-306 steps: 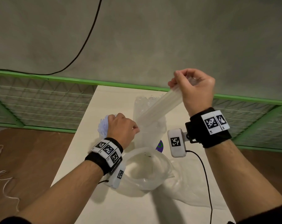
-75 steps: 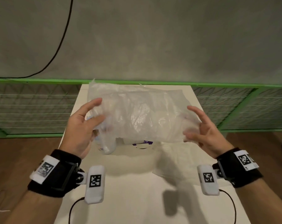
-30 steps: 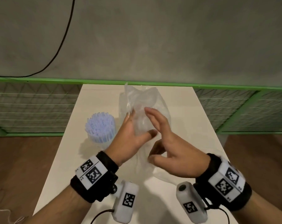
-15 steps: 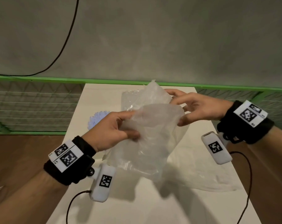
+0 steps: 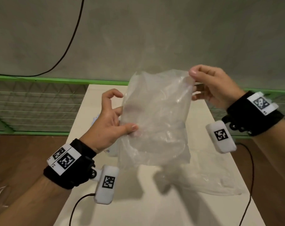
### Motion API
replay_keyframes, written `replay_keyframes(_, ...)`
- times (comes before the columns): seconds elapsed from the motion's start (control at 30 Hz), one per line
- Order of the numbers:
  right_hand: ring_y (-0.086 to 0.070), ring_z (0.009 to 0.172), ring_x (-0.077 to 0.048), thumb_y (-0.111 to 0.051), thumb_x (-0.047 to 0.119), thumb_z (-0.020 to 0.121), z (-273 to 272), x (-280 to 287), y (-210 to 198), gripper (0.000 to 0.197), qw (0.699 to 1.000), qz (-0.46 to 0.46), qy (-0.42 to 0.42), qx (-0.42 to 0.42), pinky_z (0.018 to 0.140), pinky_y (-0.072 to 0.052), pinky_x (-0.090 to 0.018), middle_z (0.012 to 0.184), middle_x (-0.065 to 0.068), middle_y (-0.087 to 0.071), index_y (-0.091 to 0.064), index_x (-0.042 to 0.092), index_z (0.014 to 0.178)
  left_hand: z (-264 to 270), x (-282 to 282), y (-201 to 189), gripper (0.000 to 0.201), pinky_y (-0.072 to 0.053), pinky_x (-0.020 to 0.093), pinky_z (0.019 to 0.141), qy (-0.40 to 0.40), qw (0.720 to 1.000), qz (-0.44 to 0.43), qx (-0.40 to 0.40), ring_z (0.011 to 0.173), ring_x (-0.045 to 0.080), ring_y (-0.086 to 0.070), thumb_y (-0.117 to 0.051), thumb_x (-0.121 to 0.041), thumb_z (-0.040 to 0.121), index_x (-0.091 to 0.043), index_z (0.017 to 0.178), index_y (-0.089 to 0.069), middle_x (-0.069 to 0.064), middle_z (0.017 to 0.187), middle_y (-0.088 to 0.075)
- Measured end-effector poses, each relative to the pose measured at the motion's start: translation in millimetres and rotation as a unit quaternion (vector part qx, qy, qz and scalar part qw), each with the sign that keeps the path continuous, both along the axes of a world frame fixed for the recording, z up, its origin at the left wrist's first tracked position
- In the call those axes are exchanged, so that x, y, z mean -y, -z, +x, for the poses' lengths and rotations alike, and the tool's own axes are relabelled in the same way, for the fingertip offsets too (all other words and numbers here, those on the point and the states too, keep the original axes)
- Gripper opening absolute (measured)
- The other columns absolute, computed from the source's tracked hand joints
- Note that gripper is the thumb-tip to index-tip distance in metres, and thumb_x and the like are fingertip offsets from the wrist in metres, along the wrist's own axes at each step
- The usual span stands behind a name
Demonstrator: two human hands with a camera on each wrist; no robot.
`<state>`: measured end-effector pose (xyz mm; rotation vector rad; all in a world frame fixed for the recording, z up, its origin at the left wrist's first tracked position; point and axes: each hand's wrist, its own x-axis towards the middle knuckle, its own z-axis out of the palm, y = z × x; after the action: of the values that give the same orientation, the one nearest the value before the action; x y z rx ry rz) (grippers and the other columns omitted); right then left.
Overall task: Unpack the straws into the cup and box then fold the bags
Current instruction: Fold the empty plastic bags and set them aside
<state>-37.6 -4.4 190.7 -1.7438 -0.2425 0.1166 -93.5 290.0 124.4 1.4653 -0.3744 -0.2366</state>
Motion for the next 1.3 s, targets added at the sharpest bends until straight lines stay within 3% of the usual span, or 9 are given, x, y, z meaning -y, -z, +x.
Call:
replay_keyframes(0.1,-0.07,0.078,-0.022,-0.084,0.053,0.062,-14.4,-4.3,32.1,0.076,0.983,0.094,-0.067,-0.14,0.068,-0.06,-0.039,0.099,-0.001,-0.071,-0.061,0.012,0.122,-0.4,6.4,3.0,0.066,-0.063,0.039,0.065,-0.062,0.997,-0.04,-0.005,0.069,0.026,-0.072,-0.059,0.021,0.085,-0.032,0.106,-0.026,0.015,0.107,-0.071)
replay_keyframes(0.27,-0.072,0.083,-0.019,-0.066,0.029,0.081,-38.2,-27.6,58.4,0.029,0.978,0.093,-0.074,-0.173,0.076,-0.06,-0.031,0.1,-0.011,-0.074,-0.074,0.007,0.098,-1.8,16.2,11.3,0.048,-0.062,0.036,0.076,-0.031,0.995,-0.036,-0.086,0.099,0.025,-0.072,-0.06,-0.003,0.091,-0.024,0.132,-0.044,0.007,0.114,-0.073)
replay_keyframes(0.53,-0.071,0.072,-0.012,-0.088,0.031,0.059,-39.6,4.6,51.8,0.031,0.991,0.102,-0.006,-0.085,0.064,-0.056,-0.021,0.084,-0.002,-0.076,-0.08,0.016,0.084,2.2,-4.4,7.1,0.035,-0.049,0.022,0.039,-0.031,0.988,-0.033,-0.146,0.04,0.018,-0.062,-0.039,-0.008,0.106,-0.027,0.118,-0.066,0.016,0.057,-0.065)
replay_keyframes(0.6,-0.072,0.079,-0.015,-0.094,0.038,0.051,-38.1,16.3,47.4,0.046,0.992,0.103,0.004,-0.069,0.068,-0.057,-0.025,0.092,-0.003,-0.076,-0.079,0.016,0.089,4.7,-12.1,9.0,0.034,-0.056,0.027,0.049,-0.057,0.986,-0.06,-0.141,0.056,0.023,-0.069,-0.04,-0.011,0.106,-0.026,0.112,-0.07,0.019,0.072,-0.069)
replay_keyframes(0.67,-0.071,0.075,-0.012,-0.08,0.014,0.074,-40.8,16.3,42.0,0.011,0.992,0.115,0.003,-0.051,0.067,-0.057,-0.022,0.086,0.001,-0.076,-0.08,0.021,0.082,4.5,-12.5,10.8,0.025,-0.06,0.037,0.069,-0.033,0.988,-0.069,-0.136,0.085,0.029,-0.072,-0.056,-0.033,0.1,-0.033,0.123,-0.063,0.016,0.101,-0.067)
replay_keyframes(0.73,-0.071,0.069,-0.008,-0.061,-0.007,0.081,-44.4,8.9,42.0,0.037,0.994,0.101,-0.01,-0.041,0.062,-0.055,-0.02,0.079,0.004,-0.076,-0.08,0.024,0.074,1.7,-6.1,11.3,0.068,-0.058,0.045,0.081,0.017,0.988,-0.053,-0.143,0.105,0.03,-0.069,-0.081,-0.047,0.075,-0.048,0.135,-0.048,0.011,0.121,-0.065)
replay_keyframes(0.83,-0.071,0.068,-0.009,-0.064,-0.01,0.076,-50.1,-3.8,40.9,0.037,0.993,0.106,-0.032,-0.046,0.061,-0.055,-0.02,0.078,0.003,-0.076,-0.08,0.023,0.073,-5.1,15.6,10.4,0.091,-0.06,0.036,0.071,0.08,0.991,-0.041,-0.1,0.098,0.02,-0.072,-0.079,-0.008,0.075,-0.05,0.14,-0.032,-0.002,0.116,-0.072)
replay_keyframes(1.07,-0.068,0.069,-0.018,-0.074,0.005,0.073,-60.3,-5.4,39.8,0.014,0.987,0.137,-0.069,-0.054,0.061,-0.054,-0.029,0.076,-0.006,-0.071,-0.077,0.018,0.066,-7.3,28.1,0.6,0.053,-0.05,0.017,0.047,0.002,0.981,-0.13,-0.145,0.054,0.01,-0.063,-0.045,0.009,0.092,-0.021,0.063,-0.077,-0.002,0.069,-0.07)
replay_keyframes(1.3,-0.061,0.089,-0.033,-0.082,0.022,0.065,-62.9,-3.3,29.9,0.015,0.988,0.076,-0.125,0.043,0.076,-0.054,-0.038,0.099,-0.022,-0.058,-0.078,0.008,0.07,-14.2,30.3,1.4,0.035,-0.051,0.026,0.044,0.056,0.984,-0.059,-0.159,0.06,0.016,-0.063,-0.079,-0.034,0.073,-0.016,0.083,-0.05,0.002,0.078,-0.061)
